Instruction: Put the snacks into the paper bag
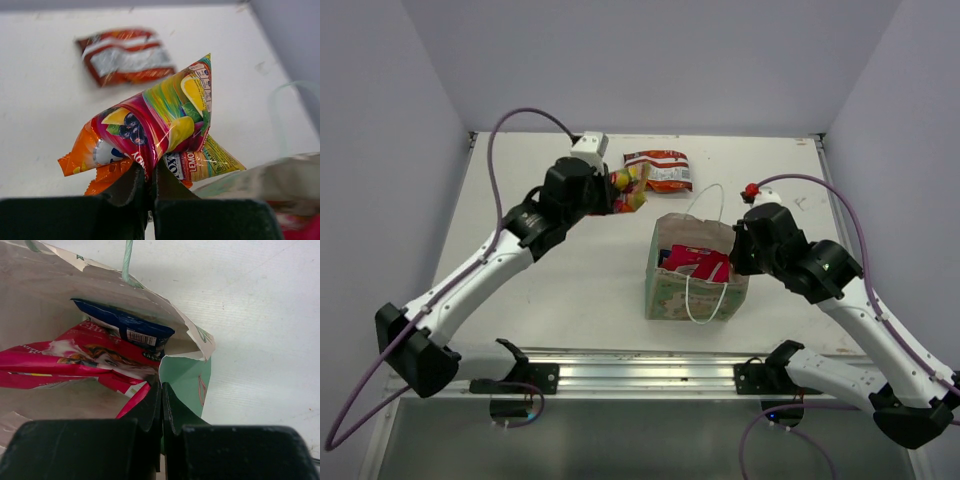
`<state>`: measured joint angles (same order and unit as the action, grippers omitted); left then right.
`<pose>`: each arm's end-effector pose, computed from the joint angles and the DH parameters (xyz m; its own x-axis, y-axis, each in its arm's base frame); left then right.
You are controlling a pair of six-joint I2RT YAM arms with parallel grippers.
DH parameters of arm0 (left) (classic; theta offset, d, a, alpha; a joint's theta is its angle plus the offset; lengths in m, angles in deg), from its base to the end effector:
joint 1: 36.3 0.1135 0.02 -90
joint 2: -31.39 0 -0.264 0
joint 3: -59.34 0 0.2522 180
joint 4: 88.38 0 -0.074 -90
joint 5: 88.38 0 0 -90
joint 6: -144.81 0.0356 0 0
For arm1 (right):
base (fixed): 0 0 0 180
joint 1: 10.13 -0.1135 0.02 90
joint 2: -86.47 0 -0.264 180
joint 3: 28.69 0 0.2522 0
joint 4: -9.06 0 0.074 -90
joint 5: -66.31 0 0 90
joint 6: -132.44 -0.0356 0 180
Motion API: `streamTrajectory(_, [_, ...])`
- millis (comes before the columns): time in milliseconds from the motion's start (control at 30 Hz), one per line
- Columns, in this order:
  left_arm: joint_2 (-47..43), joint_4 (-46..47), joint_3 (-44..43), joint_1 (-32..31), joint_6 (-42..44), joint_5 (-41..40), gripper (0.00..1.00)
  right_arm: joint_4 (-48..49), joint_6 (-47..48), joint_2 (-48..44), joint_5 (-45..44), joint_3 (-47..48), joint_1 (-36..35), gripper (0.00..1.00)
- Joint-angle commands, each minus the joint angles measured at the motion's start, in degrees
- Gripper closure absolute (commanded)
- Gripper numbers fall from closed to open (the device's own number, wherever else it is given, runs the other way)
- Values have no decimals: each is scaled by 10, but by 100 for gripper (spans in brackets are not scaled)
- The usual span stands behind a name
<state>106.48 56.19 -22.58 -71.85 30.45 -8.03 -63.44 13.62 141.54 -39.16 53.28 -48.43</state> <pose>0.2461 -0.1686 0.3464 -0.5418 -0.1126 -0.8329 0.2524 0.9234 -0.2890 0.1389 0.0976 0.3667 -0.7086 0.0324 -0.7049 -0.1247 0.9775 0.1703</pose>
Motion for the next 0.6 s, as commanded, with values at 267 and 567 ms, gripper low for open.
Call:
streamTrajectory(267, [36, 78, -193, -168, -10, 88, 100, -12, -6, -8, -1, -5, -1, 100])
streamTrajectory(567, [104, 38, -188, -254, -23, 80, 100, -25, -9, -20, -17, -1, -2, 100])
